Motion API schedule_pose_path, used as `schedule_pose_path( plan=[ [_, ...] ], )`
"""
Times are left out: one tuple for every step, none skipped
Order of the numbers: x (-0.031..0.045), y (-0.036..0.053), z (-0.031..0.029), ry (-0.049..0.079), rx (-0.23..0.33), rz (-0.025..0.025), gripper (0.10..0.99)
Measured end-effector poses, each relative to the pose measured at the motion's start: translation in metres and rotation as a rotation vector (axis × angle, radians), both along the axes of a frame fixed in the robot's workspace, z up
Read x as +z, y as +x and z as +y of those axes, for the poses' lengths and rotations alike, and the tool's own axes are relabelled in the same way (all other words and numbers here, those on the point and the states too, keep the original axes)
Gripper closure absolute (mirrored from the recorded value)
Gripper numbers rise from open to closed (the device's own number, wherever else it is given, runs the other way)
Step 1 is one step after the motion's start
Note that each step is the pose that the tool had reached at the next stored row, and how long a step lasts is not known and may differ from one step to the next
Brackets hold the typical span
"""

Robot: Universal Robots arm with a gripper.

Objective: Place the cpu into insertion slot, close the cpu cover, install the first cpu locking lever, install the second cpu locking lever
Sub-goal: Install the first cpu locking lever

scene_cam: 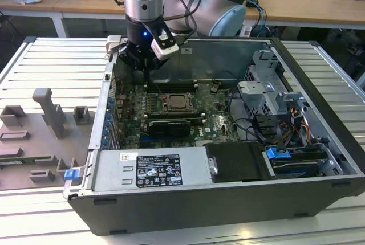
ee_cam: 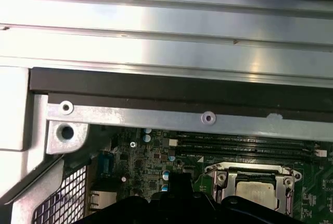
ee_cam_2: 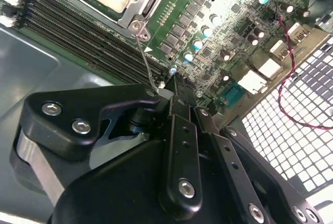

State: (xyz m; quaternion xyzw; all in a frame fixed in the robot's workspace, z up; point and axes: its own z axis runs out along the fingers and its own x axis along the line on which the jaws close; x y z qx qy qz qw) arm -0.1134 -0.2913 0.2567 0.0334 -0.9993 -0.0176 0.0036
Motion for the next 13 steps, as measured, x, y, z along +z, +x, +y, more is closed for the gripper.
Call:
schedule_pose_path(
  plan=[
    [0.0, 0.0, 0.0001, 0.0, 0.0, -0.0001, 0.98],
    [0.0, 0.0, 0.0001, 0.0, 0.0, -0.0001, 0.98],
    [-0.0001, 0.0007, 0.0002, 0.0, 0.0, -0.0001, 0.98],
    [-0.0001, 0.0016, 0.0002, 0.0, 0.0, -0.0002, 0.98],
    [0.0, 0.003, 0.0001, 0.0, 0.0, 0.0, 0.98],
    [0.0, 0.0041, 0.0001, 0.0, 0.0, 0.0, 0.98],
    [0.0, 0.005, 0.0001, 0.0, 0.0, -0.0001, 0.98],
    [0.0, 0.005, 0.0001, 0.0, 0.0, 0.0, 0.98],
    [0.0, 0.005, 0.0001, 0.0, 0.0, -0.0001, 0.98],
    [0.0, 0.0055, 0.0002, 0.0, 0.0, -0.0001, 0.98],
    [0.0, 0.0062, 0.0002, 0.0, 0.0, -0.0001, 0.98],
    [-0.0001, 0.007, 0.0002, 0.0, 0.0, -0.0001, 0.98],
    [0.0, 0.0083, 0.0002, 0.0, 0.0, 0.0, 0.98]
  ],
)
